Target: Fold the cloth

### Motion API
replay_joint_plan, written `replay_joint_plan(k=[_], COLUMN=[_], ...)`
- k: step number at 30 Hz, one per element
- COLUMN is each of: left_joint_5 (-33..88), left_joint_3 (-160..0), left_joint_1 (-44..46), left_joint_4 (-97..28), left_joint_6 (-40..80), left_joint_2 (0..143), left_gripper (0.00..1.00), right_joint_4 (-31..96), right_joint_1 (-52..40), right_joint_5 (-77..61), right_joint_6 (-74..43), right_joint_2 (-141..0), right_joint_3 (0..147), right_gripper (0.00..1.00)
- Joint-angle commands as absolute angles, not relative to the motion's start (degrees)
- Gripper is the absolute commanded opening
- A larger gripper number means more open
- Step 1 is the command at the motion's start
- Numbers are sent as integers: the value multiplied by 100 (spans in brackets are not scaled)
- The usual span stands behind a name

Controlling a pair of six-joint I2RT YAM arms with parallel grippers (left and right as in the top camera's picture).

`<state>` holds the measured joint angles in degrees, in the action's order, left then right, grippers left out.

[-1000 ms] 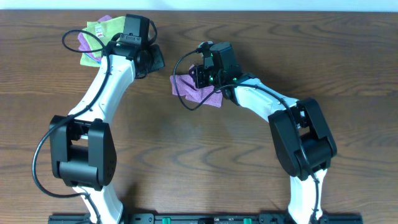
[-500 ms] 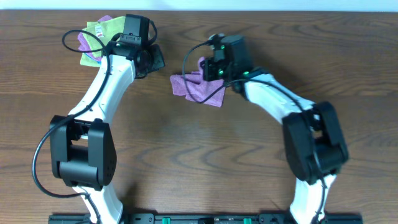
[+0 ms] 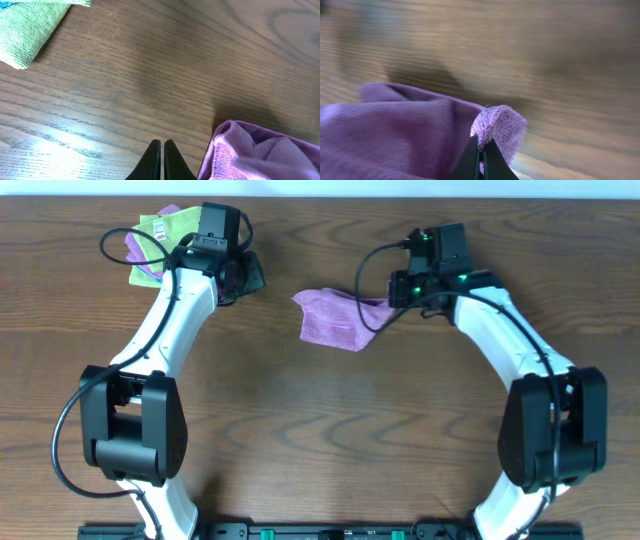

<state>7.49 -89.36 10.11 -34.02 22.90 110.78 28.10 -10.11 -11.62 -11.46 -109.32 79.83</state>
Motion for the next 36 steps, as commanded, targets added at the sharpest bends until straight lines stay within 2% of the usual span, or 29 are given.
replay_joint_plan(k=[1,7,11,14,15,16,17,18,20,21,25,29,36], left_joint_5=[753,762,886,886,886,886,884,884,884,884,882,882,882], left_joint_3=[-9013,-9013,-9013,-9013,-9013,-9013,-9013,-9013,-9013,-9013,-9013,-9013,-9013], left_joint_1=[976,976,976,976,976,976,976,976,976,976,965,934,886], left_joint_4=[-3402,-3356,-3282,-3253,-3253,-3253,-3253,-3253,-3253,-3253,-3251,-3247,-3249], left_joint_6=[2340,2340,2338,2338,2338,2338,2335,2335,2335,2335,2333,2333,2333], left_joint_2=[11115,11115,11115,11115,11115,11115,11115,11115,11115,11115,11115,11115,11115], left_gripper=[6,6,6,6,6,6,6,6,6,6,5,6,6], right_joint_4=[2950,3079,3245,3487,3621,3763,3896,4047,4340,4438,4344,3857,3708], right_joint_1=[-847,-670,-589,-464,-403,-353,-309,-266,-180,-145,-178,-272,-357], right_joint_5=[-593,-386,392,1299,1629,1894,2091,2274,2443,2408,1610,-154,-2309], right_joint_6=[-1013,-937,-989,-1496,-1743,-1970,-2178,-2412,-2794,-2875,-2154,-714,-287], right_joint_2=[-10820,-10820,-10820,-10820,-10820,-10820,-10820,-10820,-10820,-10818,-10626,-10331,-10427], right_joint_3=[8029,8029,8029,8029,8029,8029,8029,8029,8029,8029,8029,8029,8018], right_gripper=[1,1,1,2,14,35,48,54,72,76,79,79,77])
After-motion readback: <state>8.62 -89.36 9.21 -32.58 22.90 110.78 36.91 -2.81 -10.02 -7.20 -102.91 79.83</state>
